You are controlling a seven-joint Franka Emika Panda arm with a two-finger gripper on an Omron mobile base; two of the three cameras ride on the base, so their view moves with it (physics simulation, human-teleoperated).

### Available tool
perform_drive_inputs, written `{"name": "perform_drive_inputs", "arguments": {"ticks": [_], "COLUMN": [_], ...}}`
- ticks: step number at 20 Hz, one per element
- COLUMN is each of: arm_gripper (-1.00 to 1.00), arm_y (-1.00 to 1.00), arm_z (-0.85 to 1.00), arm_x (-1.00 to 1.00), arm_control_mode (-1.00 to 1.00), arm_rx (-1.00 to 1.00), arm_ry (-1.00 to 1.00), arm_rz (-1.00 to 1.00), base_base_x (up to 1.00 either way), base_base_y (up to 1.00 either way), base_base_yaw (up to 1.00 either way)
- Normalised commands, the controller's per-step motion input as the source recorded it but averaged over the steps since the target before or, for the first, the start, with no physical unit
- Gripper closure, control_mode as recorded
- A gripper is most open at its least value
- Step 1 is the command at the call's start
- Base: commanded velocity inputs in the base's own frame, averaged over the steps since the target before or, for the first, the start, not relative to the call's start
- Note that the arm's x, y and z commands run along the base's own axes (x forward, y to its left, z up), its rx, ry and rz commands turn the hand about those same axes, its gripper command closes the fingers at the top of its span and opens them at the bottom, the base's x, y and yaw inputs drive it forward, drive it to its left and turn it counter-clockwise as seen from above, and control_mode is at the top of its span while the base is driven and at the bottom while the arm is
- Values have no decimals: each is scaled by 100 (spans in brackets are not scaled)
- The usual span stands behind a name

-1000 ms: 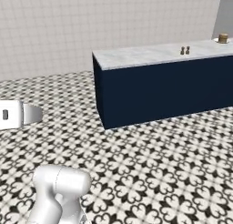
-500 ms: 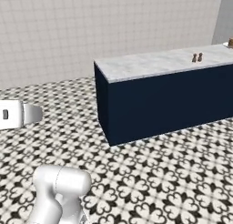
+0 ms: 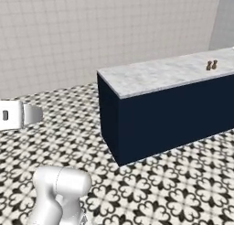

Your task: Take the strawberry from the fridge and place it on top of the pancake, located on the dining counter.

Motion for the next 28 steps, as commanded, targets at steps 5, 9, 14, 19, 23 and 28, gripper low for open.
{"name": "perform_drive_inputs", "arguments": {"ticks": [5,9,14,19,23,28], "arm_gripper": [100,100,100,100,100,100], "arm_y": [0,0,0,0,0,0], "arm_z": [0,0,0,0,0,0], "arm_x": [0,0,0,0,0,0], "arm_control_mode": [100,100,100,100,100,100], "arm_rx": [0,0,0,0,0,0], "arm_ry": [0,0,0,0,0,0], "arm_rz": [0,0,0,0,0,0], "base_base_x": [87,85,65,40,35,46], "base_base_y": [100,100,100,100,100,100], "base_base_yaw": [-27,-33,-36,-36,-36,-36]}}
